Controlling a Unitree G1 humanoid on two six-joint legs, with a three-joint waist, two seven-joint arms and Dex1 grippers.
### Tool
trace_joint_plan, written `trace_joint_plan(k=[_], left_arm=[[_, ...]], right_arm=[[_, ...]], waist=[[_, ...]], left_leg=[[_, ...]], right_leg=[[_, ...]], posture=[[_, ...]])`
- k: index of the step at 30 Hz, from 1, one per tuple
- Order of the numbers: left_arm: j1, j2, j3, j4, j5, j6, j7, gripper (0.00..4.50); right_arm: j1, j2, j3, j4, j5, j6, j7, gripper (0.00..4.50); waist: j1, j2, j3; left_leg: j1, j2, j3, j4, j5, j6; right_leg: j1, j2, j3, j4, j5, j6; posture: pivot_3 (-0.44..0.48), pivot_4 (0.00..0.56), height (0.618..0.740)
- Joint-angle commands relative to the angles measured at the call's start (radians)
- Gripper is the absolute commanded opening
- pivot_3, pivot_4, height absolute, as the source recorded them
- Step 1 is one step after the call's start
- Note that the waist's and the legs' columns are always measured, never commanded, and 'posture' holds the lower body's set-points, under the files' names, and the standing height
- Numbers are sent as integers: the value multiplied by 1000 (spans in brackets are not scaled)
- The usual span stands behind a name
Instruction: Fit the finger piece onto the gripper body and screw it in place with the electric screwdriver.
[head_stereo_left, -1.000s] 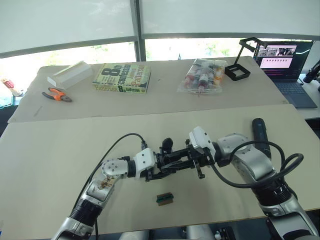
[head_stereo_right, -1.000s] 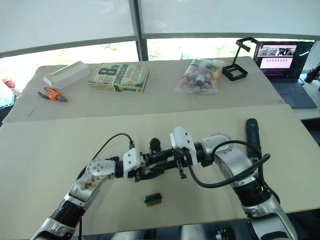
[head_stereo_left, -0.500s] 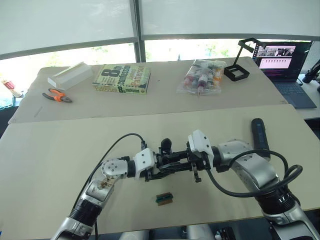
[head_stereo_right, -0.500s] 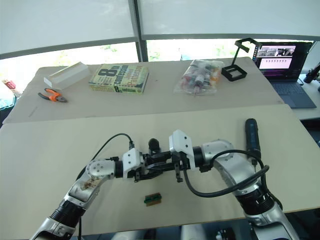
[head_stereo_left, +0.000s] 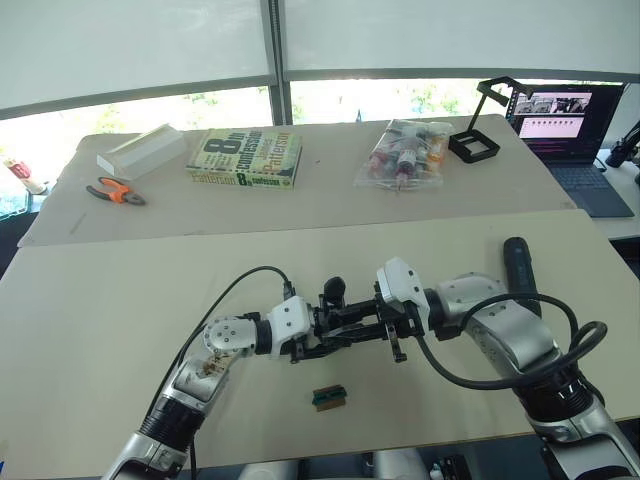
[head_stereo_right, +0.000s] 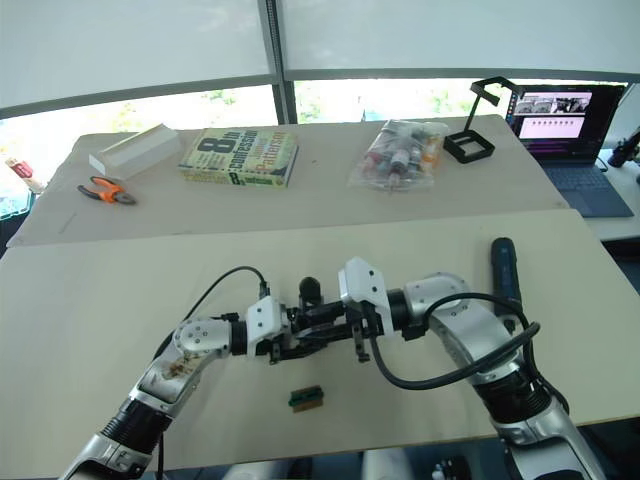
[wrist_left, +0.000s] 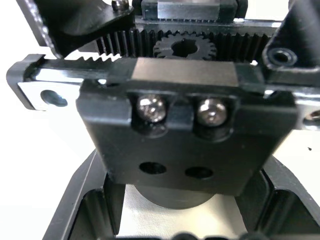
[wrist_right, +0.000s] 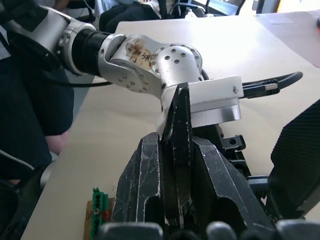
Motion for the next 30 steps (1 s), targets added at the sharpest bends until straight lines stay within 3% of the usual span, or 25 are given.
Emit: trace_joint_plan(k=[1, 13, 30], left_arm=[[-33, -4, 16, -20, -7, -21, 11, 2354], [-44, -6, 21, -11, -8, -24, 13, 2354], [-38, 1, 27, -24, -10, -15, 17, 2354]], right_arm=[[29, -43, 52, 89, -73, 61, 4, 353], [42, -34, 21, 35, -16, 244, -110, 353], [53, -54, 80, 50, -72, 153, -72, 353]], waist=[[1, 0, 0], [5, 0, 0], [5, 0, 0]], left_leg=[[0, 0, 0, 0, 0, 0], [0, 0, 0, 0, 0, 0], [0, 0, 0, 0, 0, 0]], right_leg=[[0, 0, 0, 0, 0, 0], [0, 0, 0, 0, 0, 0], [0, 0, 0, 0, 0, 0]], posture=[[0, 150, 740], [0, 150, 740], [0, 150, 740]])
